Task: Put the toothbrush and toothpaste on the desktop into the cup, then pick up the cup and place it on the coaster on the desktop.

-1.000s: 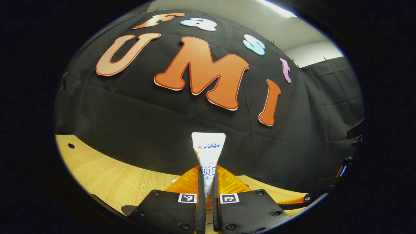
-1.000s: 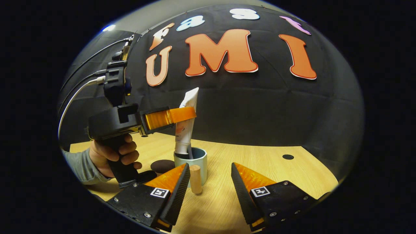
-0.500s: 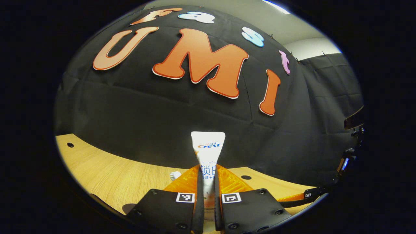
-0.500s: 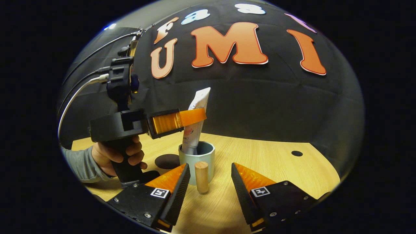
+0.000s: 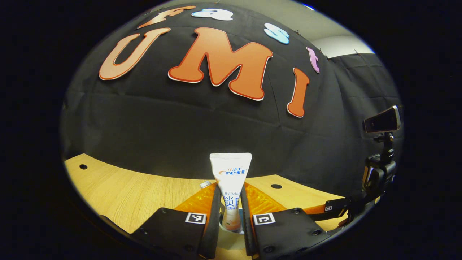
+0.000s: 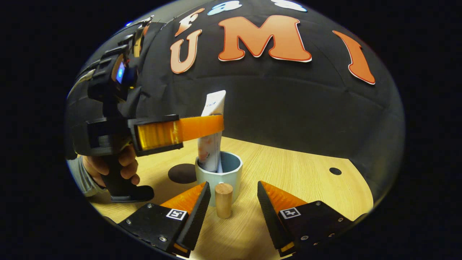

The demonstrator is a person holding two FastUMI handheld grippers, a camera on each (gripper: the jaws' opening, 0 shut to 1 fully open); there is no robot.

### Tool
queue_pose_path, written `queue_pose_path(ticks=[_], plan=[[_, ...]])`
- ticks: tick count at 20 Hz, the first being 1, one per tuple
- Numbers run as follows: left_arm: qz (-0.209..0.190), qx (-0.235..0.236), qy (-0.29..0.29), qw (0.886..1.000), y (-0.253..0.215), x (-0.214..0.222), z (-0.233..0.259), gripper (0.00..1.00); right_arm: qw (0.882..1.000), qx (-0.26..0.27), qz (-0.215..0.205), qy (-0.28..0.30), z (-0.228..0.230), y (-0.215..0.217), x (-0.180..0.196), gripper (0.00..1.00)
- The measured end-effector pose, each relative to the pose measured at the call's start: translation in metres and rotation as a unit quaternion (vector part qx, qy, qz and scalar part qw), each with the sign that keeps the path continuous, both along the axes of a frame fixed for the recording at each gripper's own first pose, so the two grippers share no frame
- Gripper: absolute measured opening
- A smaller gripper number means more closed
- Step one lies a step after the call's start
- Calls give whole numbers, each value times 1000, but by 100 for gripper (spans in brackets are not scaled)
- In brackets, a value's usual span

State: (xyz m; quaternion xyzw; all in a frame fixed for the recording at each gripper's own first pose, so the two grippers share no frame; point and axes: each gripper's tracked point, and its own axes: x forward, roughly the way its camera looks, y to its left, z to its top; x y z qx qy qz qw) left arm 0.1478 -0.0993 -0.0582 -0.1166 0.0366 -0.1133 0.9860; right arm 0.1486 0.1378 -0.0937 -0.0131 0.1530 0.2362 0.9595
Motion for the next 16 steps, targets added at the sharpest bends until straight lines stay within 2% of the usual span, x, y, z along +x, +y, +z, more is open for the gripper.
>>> queue_pose_path(ticks=[2, 5, 9, 10, 14, 16], plan=[[-7, 9, 11, 1000, 1, -5, -1, 39, 1000, -12, 7, 12, -4, 3, 3, 78], [-15, 15, 15, 1000, 3, -9, -1, 56, 999, -24, 18, 23, -5, 7, 5, 78], [-7, 29, -1, 1000, 15, -17, 13, 59, 998, -46, 29, 37, -10, 12, 6, 79], [-3, 38, 1, 999, 19, -20, 15, 68, 997, -53, 34, 41, -10, 13, 5, 79], [21, 55, -2, 998, 43, -31, 25, 85, 993, -80, 53, 66, -14, 18, 2, 80], [34, 56, -4, 998, 57, -39, 28, 84, 990, -95, 58, 84, -14, 18, 6, 79]])
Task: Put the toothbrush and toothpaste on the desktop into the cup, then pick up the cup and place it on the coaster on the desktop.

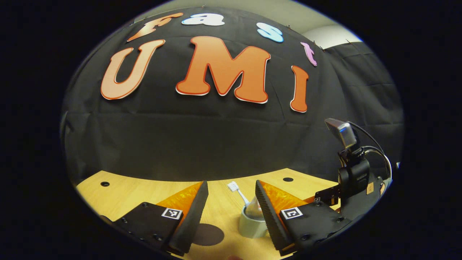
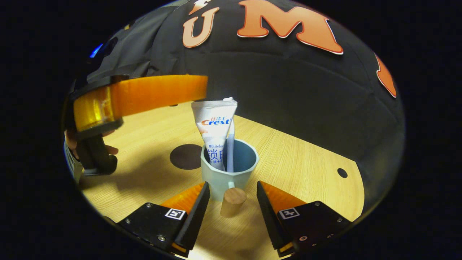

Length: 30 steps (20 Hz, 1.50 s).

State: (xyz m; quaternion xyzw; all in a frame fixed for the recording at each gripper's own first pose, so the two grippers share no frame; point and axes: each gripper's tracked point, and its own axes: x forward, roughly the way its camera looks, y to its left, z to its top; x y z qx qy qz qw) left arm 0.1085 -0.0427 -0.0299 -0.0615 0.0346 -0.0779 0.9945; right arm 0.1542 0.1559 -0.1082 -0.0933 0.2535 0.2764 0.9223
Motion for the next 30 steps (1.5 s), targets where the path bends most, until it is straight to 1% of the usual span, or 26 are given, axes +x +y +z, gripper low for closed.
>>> queue_pose_path(ticks=[2, 5, 9, 10, 11, 12, 13, 14, 19, 20, 23, 30], plan=[[12, 3, 0, 1000, 14, -8, 1, 84, 1000, -7, 4, 29, -4, 1, 2, 75], [30, 7, 4, 1000, 32, -16, 0, 83, 997, -16, 11, 79, -3, 1, -1, 72], [43, 0, 11, 999, 50, -27, -7, 84, 987, -20, 20, 159, -9, 7, -7, 64], [46, -2, 13, 999, 53, -29, -9, 84, 985, -24, 20, 170, -9, 9, -8, 58], [49, -4, 14, 999, 57, -32, -10, 83, 984, -32, 21, 174, -8, 7, -8, 53], [51, -7, 16, 999, 59, -34, -11, 83, 983, -43, 20, 175, -7, 7, -10, 42], [53, -9, 19, 998, 61, -35, -14, 83, 982, -53, 19, 179, -9, 4, -11, 44], [54, -9, 22, 998, 63, -37, -15, 84, 982, -48, 14, 183, 0, 0, -14, 28], [65, -9, 39, 997, 74, -49, -26, 83, 983, -42, 3, 180, -4, 3, -9, 20], [68, -10, 40, 997, 77, -51, -26, 84, 984, -43, -2, 175, -4, 3, -7, 19], [74, -8, 43, 996, 82, -60, -27, 84, 986, -49, -13, 161, -3, 1, -7, 18], [90, -4, 46, 995, 95, -73, -28, 84, 989, -28, 6, 144, -1, 4, -2, 18]])
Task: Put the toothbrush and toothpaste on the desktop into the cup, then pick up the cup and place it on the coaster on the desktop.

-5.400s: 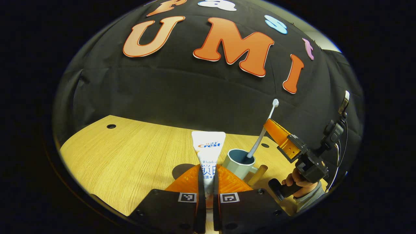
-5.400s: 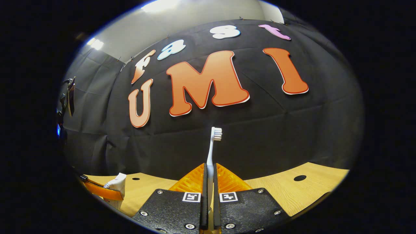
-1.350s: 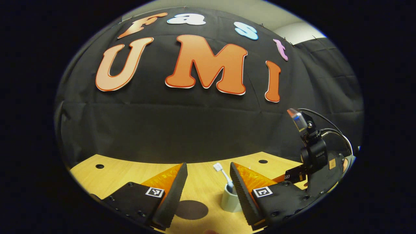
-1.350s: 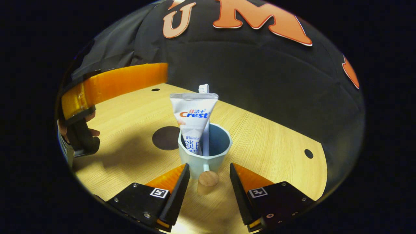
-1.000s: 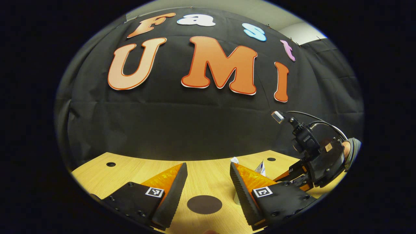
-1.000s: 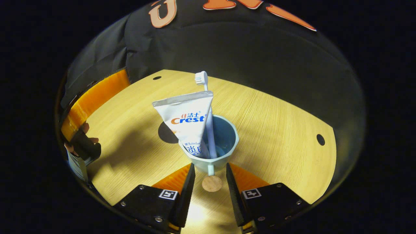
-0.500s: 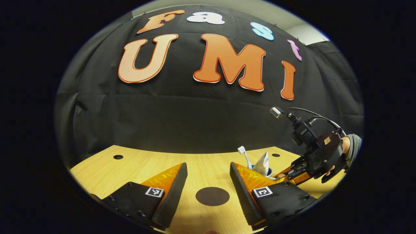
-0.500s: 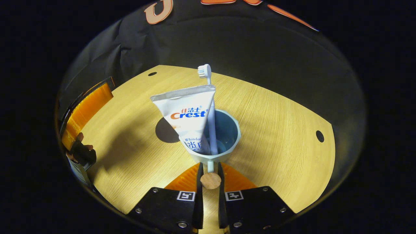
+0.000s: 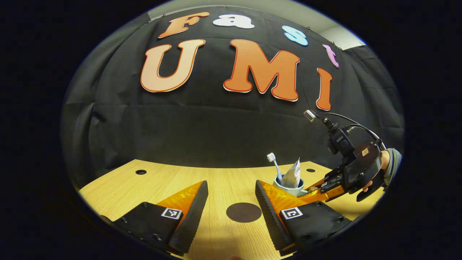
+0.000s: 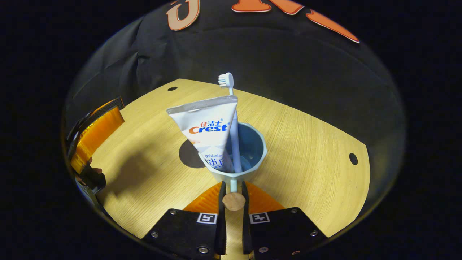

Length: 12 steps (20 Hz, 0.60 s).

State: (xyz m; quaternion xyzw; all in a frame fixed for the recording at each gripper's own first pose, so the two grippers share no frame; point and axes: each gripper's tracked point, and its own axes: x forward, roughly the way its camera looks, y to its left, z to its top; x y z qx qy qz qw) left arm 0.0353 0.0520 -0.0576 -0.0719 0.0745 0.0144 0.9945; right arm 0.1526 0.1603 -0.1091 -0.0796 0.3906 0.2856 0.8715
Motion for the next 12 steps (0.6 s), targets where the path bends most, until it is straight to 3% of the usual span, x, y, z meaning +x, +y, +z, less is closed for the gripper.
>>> queue_pose_path(ticks=[12], plan=[[26, -5, 7, 1000, 25, -27, -8, 84, 999, 11, 28, -12, 5, 0, 4, 18]])
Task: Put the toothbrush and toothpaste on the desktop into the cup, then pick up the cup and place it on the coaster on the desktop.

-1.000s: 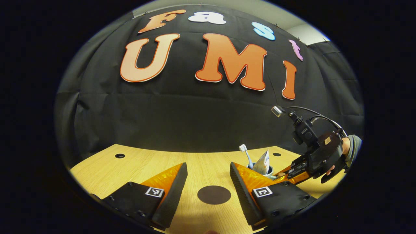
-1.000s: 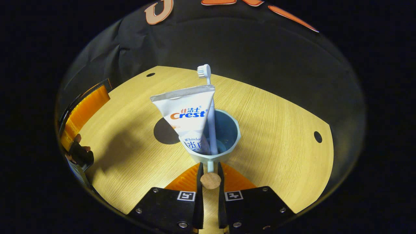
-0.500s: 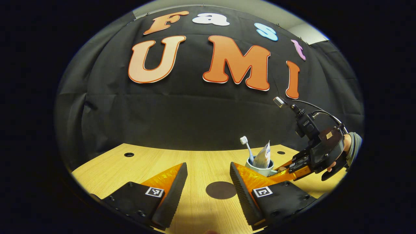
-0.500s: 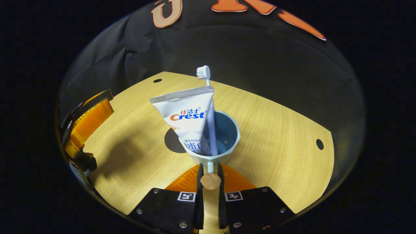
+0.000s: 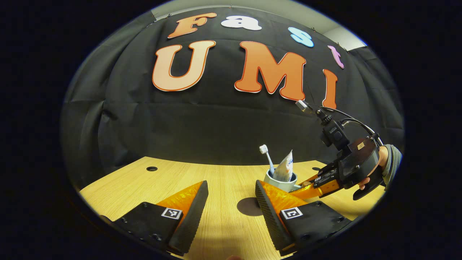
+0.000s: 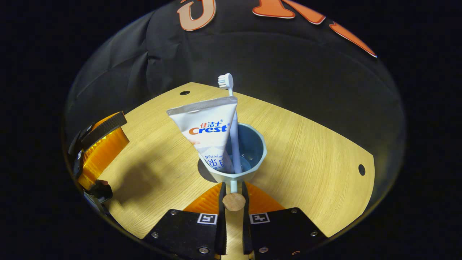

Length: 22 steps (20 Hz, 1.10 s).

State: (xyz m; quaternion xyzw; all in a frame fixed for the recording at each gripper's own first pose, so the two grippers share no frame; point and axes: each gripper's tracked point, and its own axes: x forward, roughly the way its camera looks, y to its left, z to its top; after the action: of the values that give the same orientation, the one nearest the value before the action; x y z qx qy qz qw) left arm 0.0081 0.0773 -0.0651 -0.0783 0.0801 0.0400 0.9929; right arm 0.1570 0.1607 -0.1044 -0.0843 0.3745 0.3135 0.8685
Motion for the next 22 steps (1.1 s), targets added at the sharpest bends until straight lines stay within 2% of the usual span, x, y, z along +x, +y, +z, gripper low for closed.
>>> queue_pose_path(ticks=[6, 15, 17, 18, 21, 22], plan=[[12, -21, 9, 1000, 13, -9, -14, 84, 1000, -9, 14, 3, 0, -3, 2, 18], [23, -36, 17, 999, 24, -15, -25, 84, 1000, -5, 2, 21, 4, -2, -1, 18], [22, -41, 21, 999, 22, -14, -28, 84, 1000, 10, -5, 9, 14, -4, 1, 30], [22, -42, 22, 999, 21, -14, -28, 84, 1000, 17, -7, -2, 20, -5, 4, 28], [19, -41, 20, 999, 15, -14, -24, 85, 999, 40, 1, -37, 43, -4, 2, 41], [17, -40, 18, 999, 13, -12, -22, 84, 998, 47, 2, -48, 50, -5, 0, 48]])
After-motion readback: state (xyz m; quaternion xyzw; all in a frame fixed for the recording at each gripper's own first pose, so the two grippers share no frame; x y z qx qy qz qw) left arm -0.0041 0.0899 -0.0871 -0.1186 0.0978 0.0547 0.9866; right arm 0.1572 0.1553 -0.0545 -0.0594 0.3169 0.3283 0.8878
